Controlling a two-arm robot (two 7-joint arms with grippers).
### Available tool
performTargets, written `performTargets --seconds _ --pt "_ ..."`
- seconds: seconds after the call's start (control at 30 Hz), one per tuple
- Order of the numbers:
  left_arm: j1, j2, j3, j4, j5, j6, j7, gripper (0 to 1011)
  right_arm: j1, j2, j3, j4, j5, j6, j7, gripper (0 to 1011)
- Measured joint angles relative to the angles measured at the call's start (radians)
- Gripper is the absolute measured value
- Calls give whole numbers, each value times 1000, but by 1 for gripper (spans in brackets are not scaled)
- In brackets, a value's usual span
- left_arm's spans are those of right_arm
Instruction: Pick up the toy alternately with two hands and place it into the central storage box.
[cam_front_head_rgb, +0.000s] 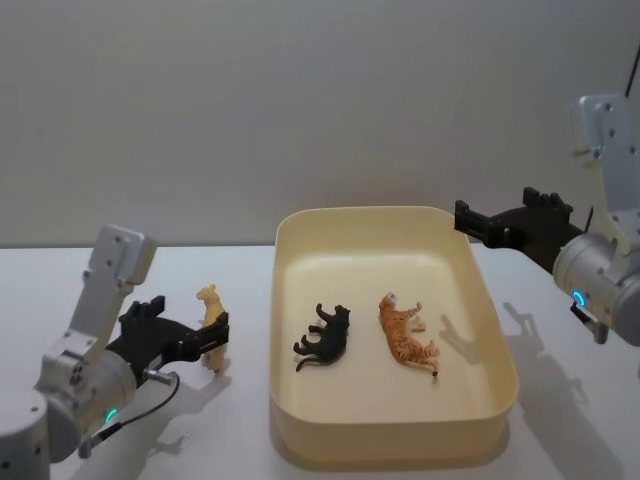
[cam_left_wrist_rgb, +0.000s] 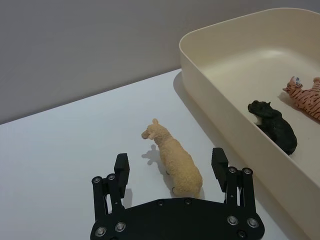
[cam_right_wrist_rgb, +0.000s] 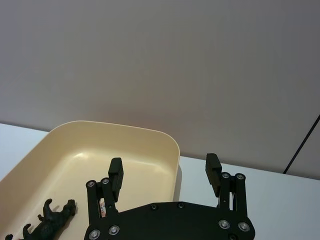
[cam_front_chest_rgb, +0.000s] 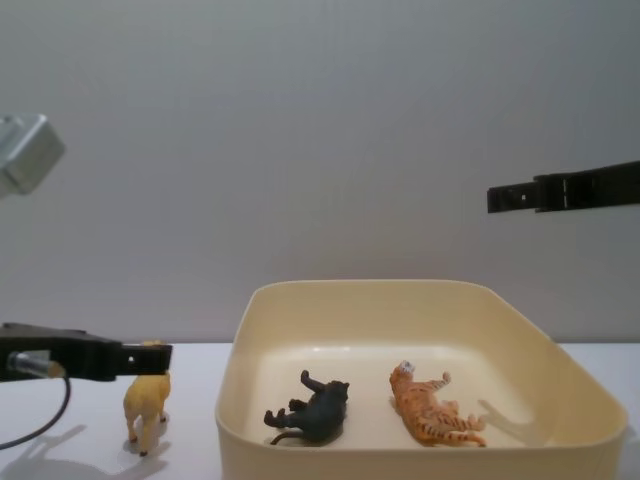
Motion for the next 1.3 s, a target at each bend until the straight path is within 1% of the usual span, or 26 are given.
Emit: performTargets --seconds 0.2,0.4,0.63,1.03,1.07,1.1,1.13,1.2,1.27,1.3 --pt "-46 -23 10 45 47 25 -58 1001 0 0 0 0 0 0 0 1001" --pt "-75 -41 15 79 74 43 -81 1001 0 0 0 0 0 0 0 1001" --pt "-91 -53 16 113 86 59 -78 1001 0 0 0 0 0 0 0 1001" --pt "-100 -68 17 157 84 74 -63 999 0 0 0 0 0 0 0 1001" --pt "-100 -68 17 158 84 75 -62 994 0 0 0 0 0 0 0 1001" --pt "-100 -69 17 161 83 76 -61 956 0 0 0 0 0 0 0 1001" --pt "-100 -69 17 161 83 76 -61 956 0 0 0 0 0 0 0 1001" --pt "-101 -70 17 165 83 77 -60 883 0 0 0 0 0 0 0 1001" --pt "-101 -71 17 168 82 78 -58 865 0 0 0 0 0 0 0 1001" --pt "-102 -72 17 169 82 78 -58 834 0 0 0 0 0 0 0 1001"
